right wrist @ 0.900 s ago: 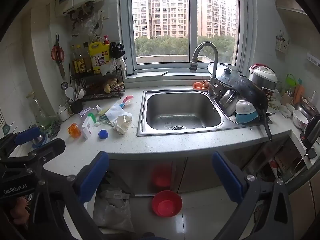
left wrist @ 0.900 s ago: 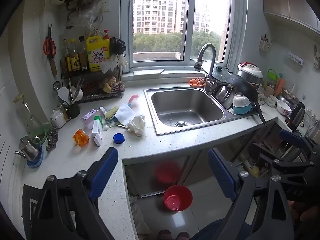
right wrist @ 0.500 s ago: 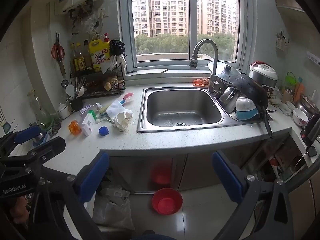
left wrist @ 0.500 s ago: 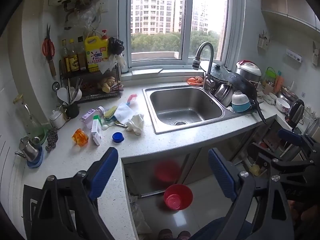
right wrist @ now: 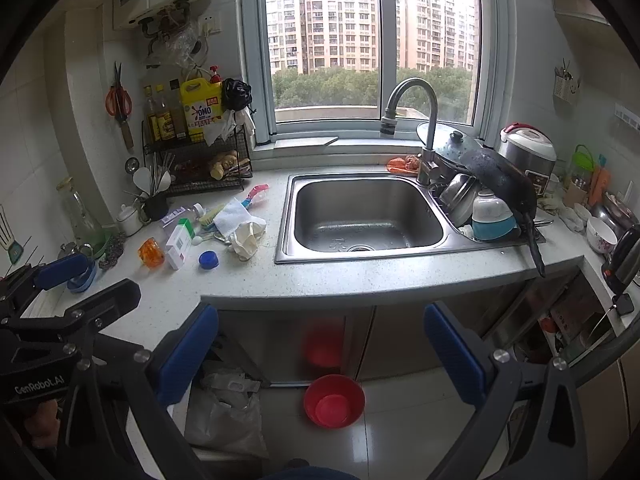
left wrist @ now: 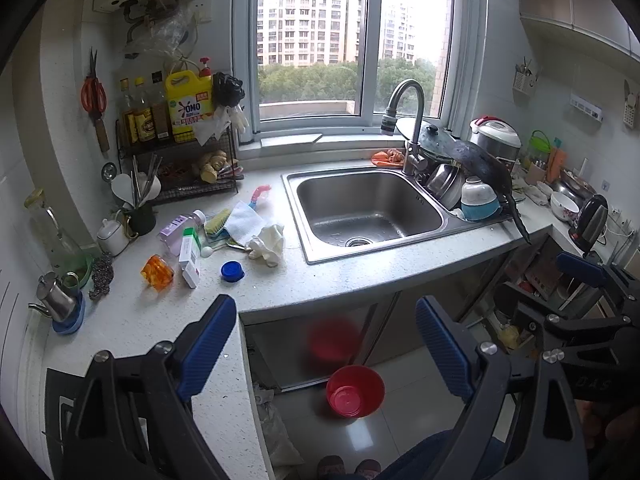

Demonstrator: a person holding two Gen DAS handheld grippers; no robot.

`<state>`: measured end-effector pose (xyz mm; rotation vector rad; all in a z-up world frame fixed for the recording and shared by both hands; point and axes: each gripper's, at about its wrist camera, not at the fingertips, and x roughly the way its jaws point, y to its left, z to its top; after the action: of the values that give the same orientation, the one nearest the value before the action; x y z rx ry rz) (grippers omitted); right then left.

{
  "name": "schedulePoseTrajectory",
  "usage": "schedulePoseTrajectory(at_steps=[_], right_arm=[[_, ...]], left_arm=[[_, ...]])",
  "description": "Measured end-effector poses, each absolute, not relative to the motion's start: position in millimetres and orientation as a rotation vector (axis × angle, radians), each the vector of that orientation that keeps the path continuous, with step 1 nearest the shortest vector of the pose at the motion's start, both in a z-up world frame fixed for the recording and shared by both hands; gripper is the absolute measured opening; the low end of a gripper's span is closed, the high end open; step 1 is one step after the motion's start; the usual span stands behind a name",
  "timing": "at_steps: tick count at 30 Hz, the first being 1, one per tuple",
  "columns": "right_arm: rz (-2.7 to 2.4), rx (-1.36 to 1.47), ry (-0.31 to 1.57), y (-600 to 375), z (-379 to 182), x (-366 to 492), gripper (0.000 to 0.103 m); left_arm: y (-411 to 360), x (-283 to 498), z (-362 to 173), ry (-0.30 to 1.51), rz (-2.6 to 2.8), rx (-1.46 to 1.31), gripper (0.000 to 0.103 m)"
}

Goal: Collect trash

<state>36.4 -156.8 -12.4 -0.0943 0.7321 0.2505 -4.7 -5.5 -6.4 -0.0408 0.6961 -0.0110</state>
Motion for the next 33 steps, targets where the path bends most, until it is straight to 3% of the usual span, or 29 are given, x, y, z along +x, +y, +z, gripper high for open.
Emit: schedulePoseTrajectory(at_steps=[33], right_arm=[[0.242,-0.101,0.738,-159.2,-11.6,33.2,0.103]], left_arm=[[-14.7,-8.8,-9.6,0.703,-0.023,-0.048,0.09]])
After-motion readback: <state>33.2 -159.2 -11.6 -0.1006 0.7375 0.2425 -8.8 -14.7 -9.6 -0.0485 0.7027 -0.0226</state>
